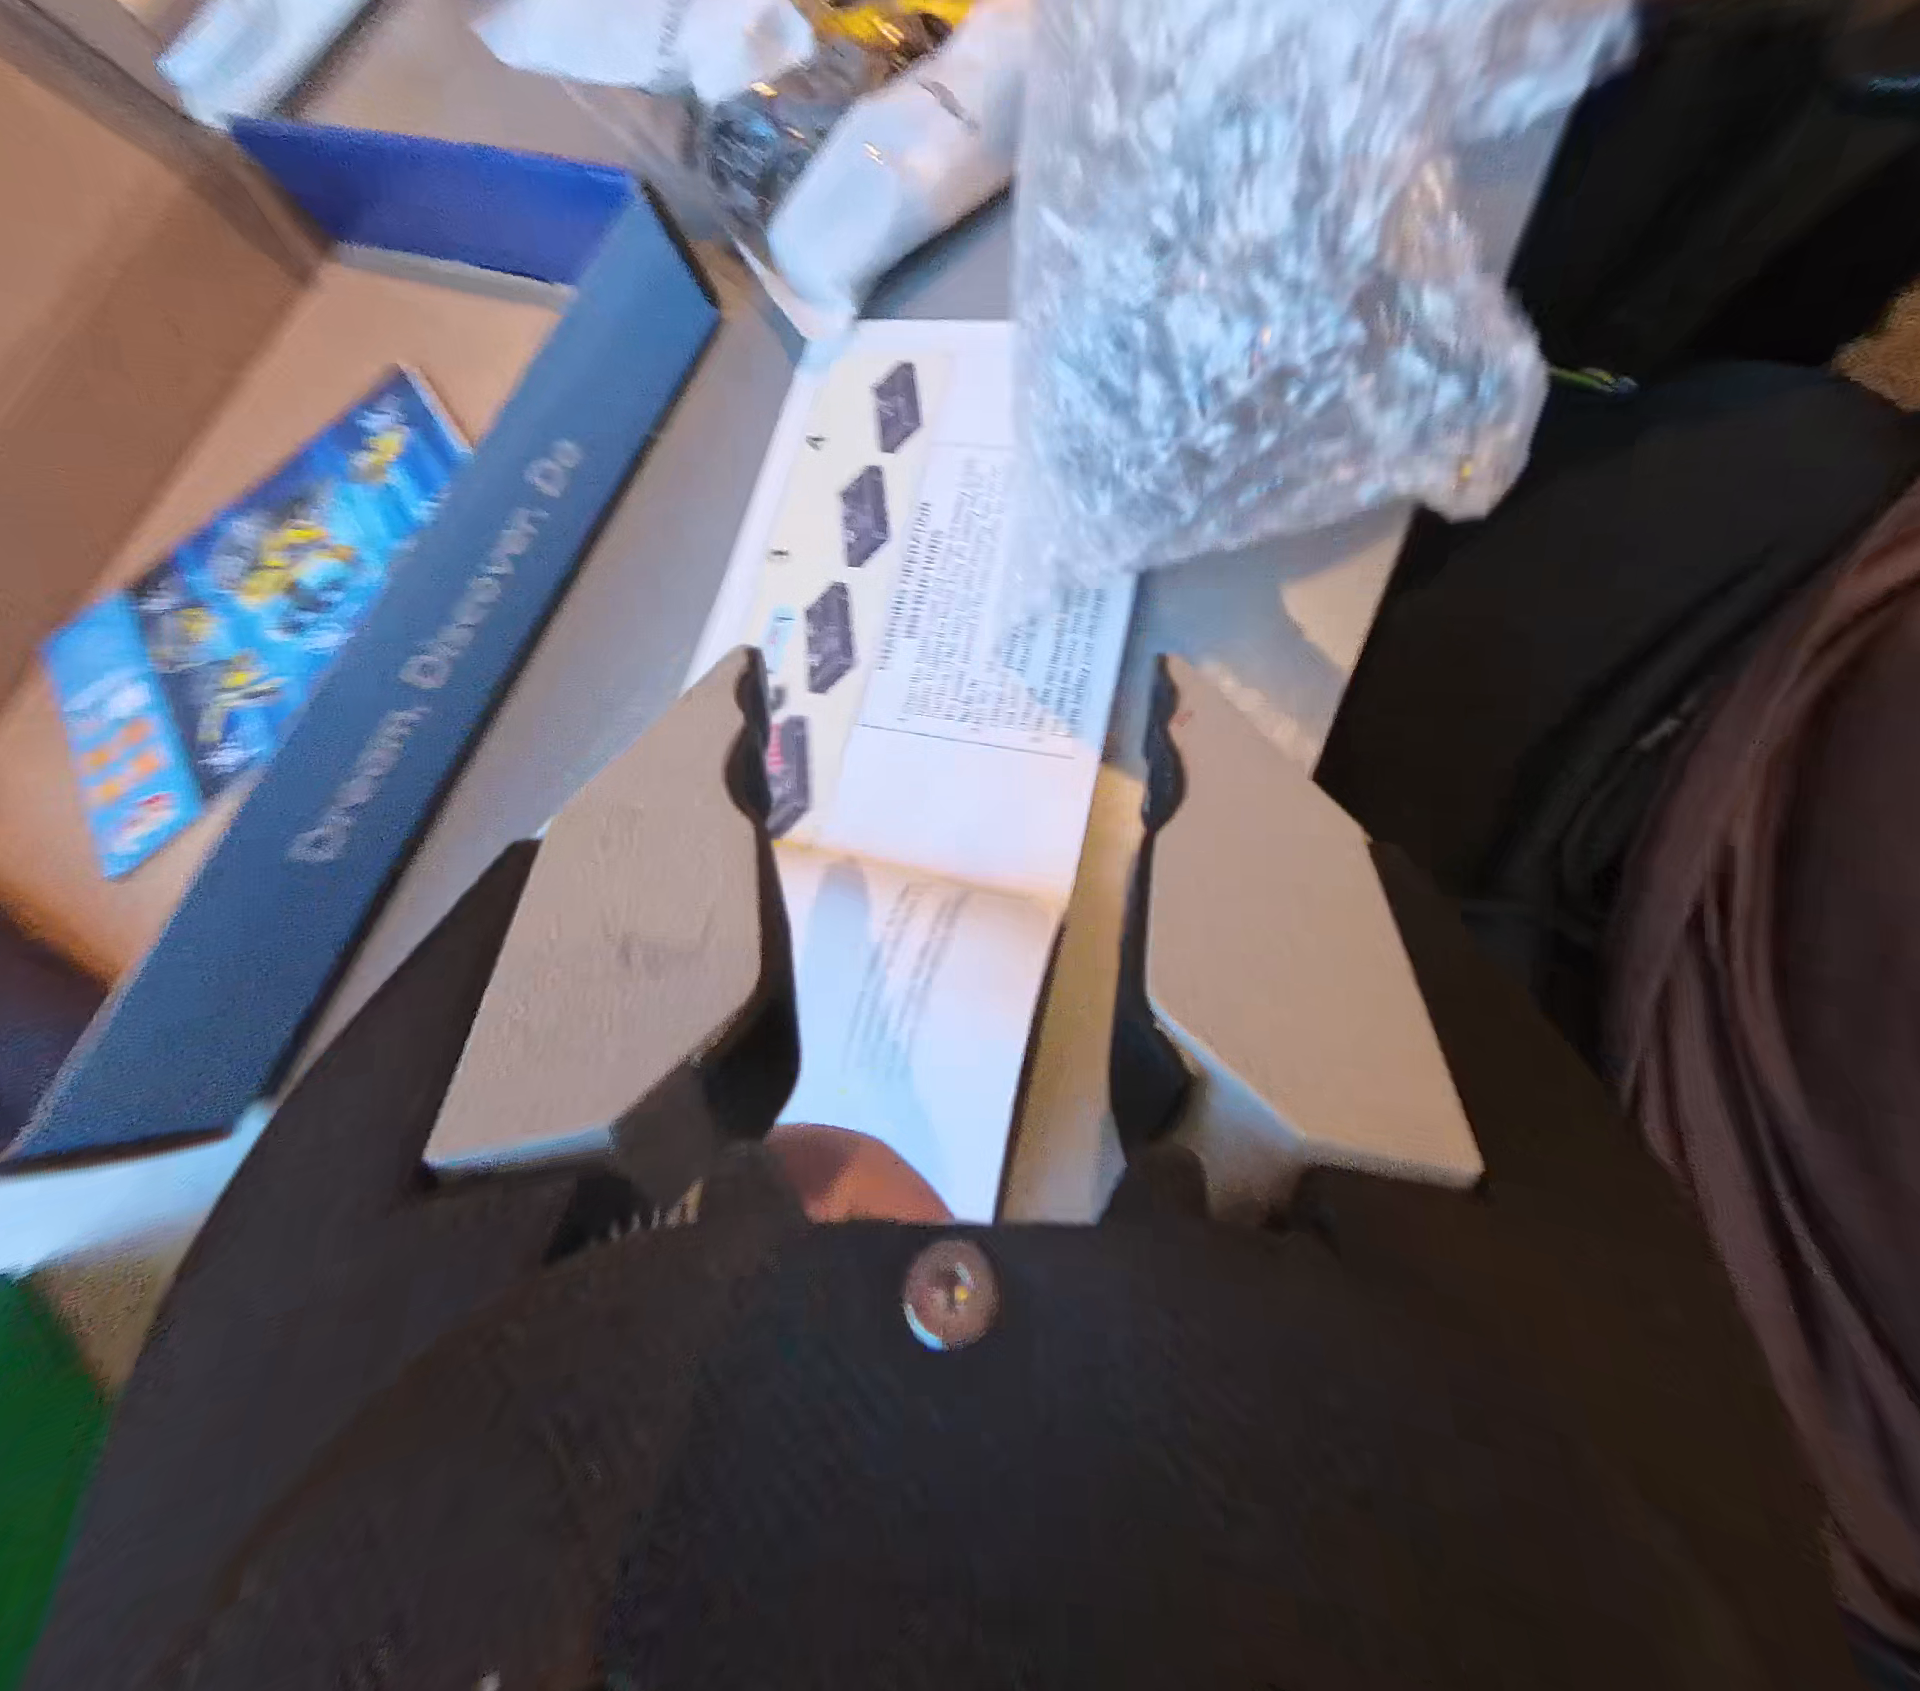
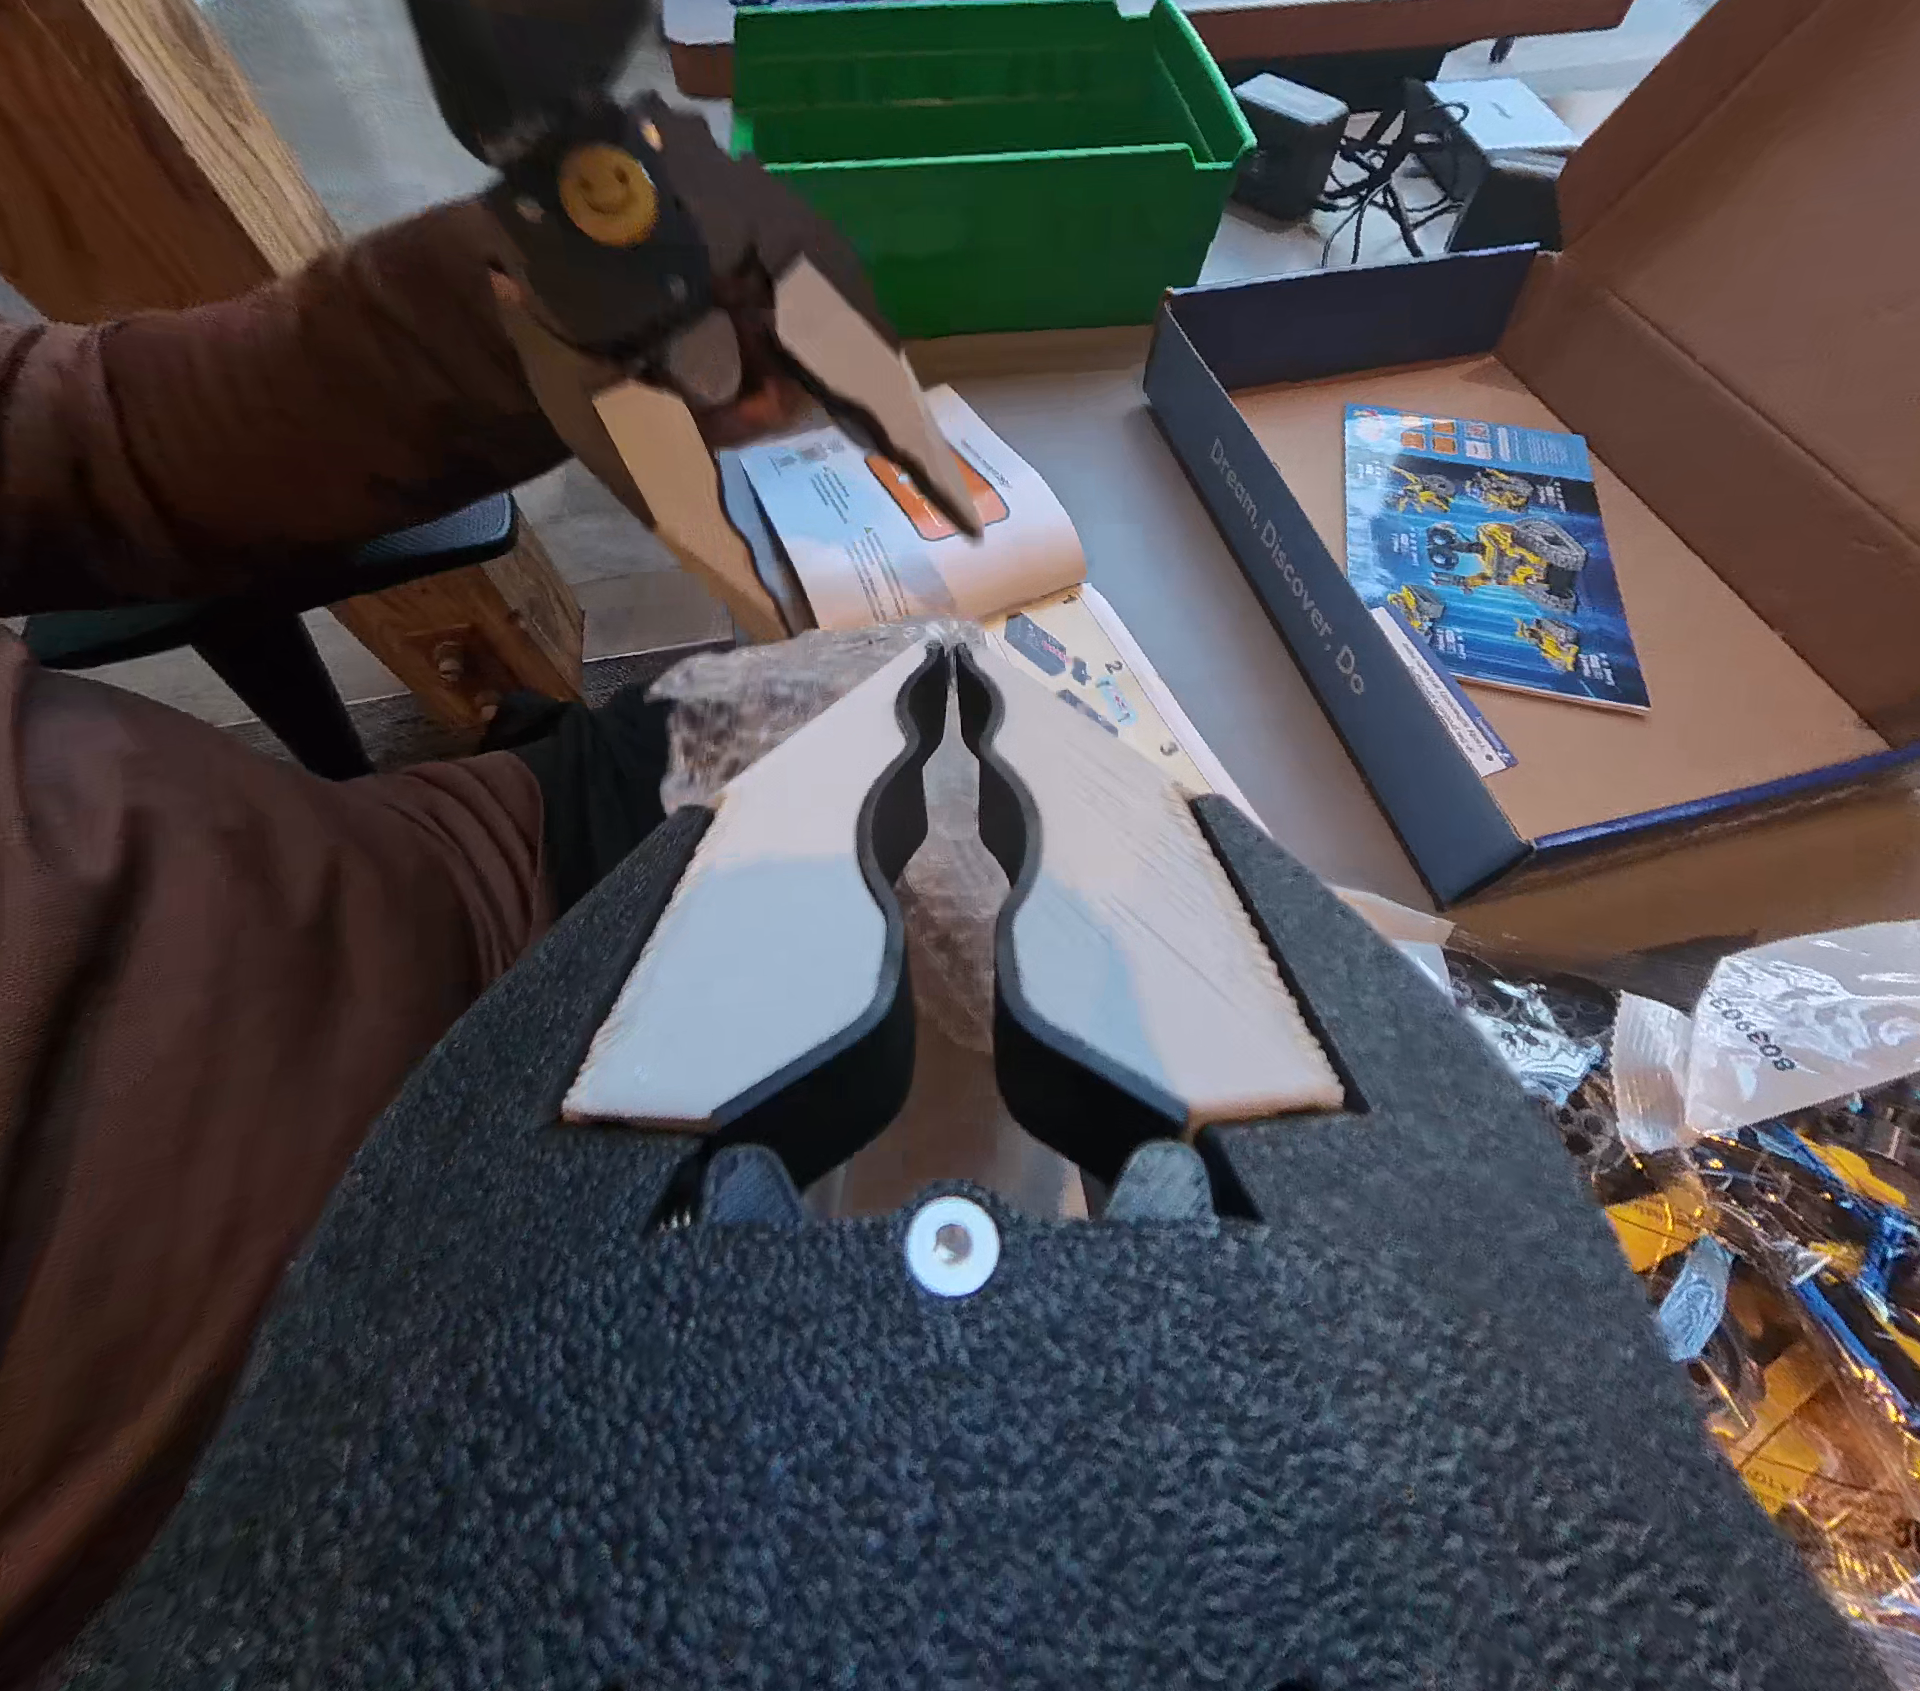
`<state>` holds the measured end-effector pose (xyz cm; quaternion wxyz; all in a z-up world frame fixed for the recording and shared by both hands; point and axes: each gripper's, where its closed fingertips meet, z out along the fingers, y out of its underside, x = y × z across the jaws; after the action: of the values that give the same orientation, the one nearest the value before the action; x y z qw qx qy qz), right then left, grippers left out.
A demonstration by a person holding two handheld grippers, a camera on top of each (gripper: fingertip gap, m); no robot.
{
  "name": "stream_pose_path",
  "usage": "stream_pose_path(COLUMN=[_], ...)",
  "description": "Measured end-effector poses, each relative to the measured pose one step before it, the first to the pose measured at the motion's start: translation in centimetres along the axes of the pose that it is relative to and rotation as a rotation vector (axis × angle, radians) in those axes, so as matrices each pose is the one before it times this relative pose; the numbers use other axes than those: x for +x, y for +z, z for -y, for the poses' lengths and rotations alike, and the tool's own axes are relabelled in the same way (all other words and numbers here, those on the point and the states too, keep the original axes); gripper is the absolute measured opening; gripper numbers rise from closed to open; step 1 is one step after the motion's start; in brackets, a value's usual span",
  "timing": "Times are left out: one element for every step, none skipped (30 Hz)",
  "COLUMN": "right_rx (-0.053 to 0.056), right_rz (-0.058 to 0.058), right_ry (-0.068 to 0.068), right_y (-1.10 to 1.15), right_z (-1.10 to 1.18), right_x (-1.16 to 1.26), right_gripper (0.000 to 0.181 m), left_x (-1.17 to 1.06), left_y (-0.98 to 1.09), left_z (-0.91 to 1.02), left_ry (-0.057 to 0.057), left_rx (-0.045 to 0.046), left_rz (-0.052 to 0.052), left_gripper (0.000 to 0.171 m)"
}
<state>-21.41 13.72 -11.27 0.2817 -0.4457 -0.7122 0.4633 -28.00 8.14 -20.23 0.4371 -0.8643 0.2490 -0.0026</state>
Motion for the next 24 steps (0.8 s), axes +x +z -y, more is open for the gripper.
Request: stream_pose_path(right_rx=[0.0116, 0.0109, 0.0103, 0.0131, 0.0160, 0.0164, 0.0152, 0.0144, 0.0138, 0.0132, 0.0134, 0.0162, 0.0223, 0.0275, 0.0278, 0.0231, 0.0150, 0.0029, -0.0065, -0.0103, -0.0165, -0.0270, -0.0336, -0.0355], right_rz=[0.0013, 0.0035, 0.0072, 0.0060, 0.0054, 0.0090, 0.0132, 0.0152, 0.0137, 0.0085, 0.0068, 0.0126, 0.0197, 0.0243, 0.0241, 0.0150, -0.0011, -0.0184, -0.0298, -0.0338, -0.0360, -0.0382, -0.0420, -0.0404], right_ry=[-0.0051, -0.0051, -0.0043, -0.0037, -0.0016, 0.0026, 0.0046, 0.0030, 0.0003, -0.0015, -0.0003, 0.0022, 0.0059, 0.0123, 0.0184, 0.0205, 0.0167, 0.0086, 0.0034, 0.0041, 0.0072, 0.0079, 0.0050, -0.0036], right_y=[-0.104, -0.122, -0.143, -0.161, -0.175, -0.166, -0.150, -0.134, -0.136, -0.170, -0.190, -0.214, -0.234, -0.231, -0.209, -0.210, -0.244, -0.294, -0.351, -0.402, -0.427, -0.398, -0.343, -0.277], right_z=[0.340, 0.370, 0.389, 0.414, 0.444, 0.445, 0.429, 0.416, 0.386, 0.380, 0.370, 0.392, 0.469, 0.508, 0.487, 0.394, 0.259, 0.078, -0.070, -0.135, -0.232, -0.383, -0.506, -0.570], right_x=[-0.177, -0.229, -0.292, -0.281, -0.275, -0.311, -0.377, -0.401, -0.406, -0.323, -0.280, -0.318, -0.381, -0.393, -0.313, -0.132, 0.165, 0.437, 0.632, 0.720, 0.745, 0.777, 0.783, 0.705], right_gripper=[0.001, 0.001, 0.001, 0.000, 0.000, 0.000, 0.001, 0.001, 0.000, 0.000, 0.000, 0.001, 0.000, 0.000, 0.000, 0.000, 0.000, 0.000, 0.001, 0.001, 0.002, 0.011, 0.025, 0.028], left_x=[0.756, 0.607, 0.549, 0.569, 0.609, 0.414, 0.278, 0.201, -0.104, -0.144, 0.235, 0.181, -0.066, 0.029, 0.078, -0.333, -0.365, -0.055, -0.031, -0.287, -0.522, -0.509, -0.470, -0.429], left_y=[0.668, 0.526, 0.453, 0.405, 0.431, 0.436, 0.455, 0.460, 0.395, 0.282, 0.158, 0.006, -0.147, -0.209, -0.204, -0.216, -0.167, -0.121, -0.180, -0.230, -0.228, -0.168, -0.156, -0.122], left_z=[-0.236, 0.086, 0.226, 0.285, 0.383, 0.475, 0.473, 0.356, 0.361, 0.350, 0.405, 0.594, 0.725, 0.729, 0.754, 0.637, 0.321, 0.004, -0.061, -0.025, -0.098, -0.255, -0.211, -0.206], left_ry=[0.0107, 0.0219, 0.0281, 0.0281, 0.0263, 0.0226, 0.0127, 0.0095, 0.0054, -0.0015, -0.0054, 0.0013, 0.0073, 0.0045, -0.0012, 0.0036, -0.0021, -0.0080, -0.0211, -0.0222, -0.0236, -0.0333, -0.0378, -0.0397], left_rx=[-0.01333, 0.00055, 0.00570, 0.00665, 0.01222, 0.02097, 0.02426, 0.01888, 0.02146, 0.02584, 0.03120, 0.04549, 0.05721, 0.05641, 0.05302, 0.04216, 0.01579, -0.01374, -0.01505, -0.00648, -0.00689, -0.01875, -0.01755, -0.01836], left_rz=[-0.0369, -0.0158, -0.0065, -0.0083, -0.0122, -0.0004, 0.0039, 0.0026, 0.0173, 0.0158, -0.0118, -0.0081, 0.0077, -0.0026, -0.0070, 0.0173, 0.0175, -0.0118, -0.0148, 0.0046, 0.0174, 0.0110, 0.0061, 0.0041], left_gripper=[0.070, 0.070, 0.072, 0.074, 0.077, 0.080, 0.081, 0.082, 0.083, 0.082, 0.082, 0.080, 0.072, 0.063, 0.052, 0.046, 0.043, 0.042, 0.042, 0.041, 0.040, 0.040, 0.039, 0.039])
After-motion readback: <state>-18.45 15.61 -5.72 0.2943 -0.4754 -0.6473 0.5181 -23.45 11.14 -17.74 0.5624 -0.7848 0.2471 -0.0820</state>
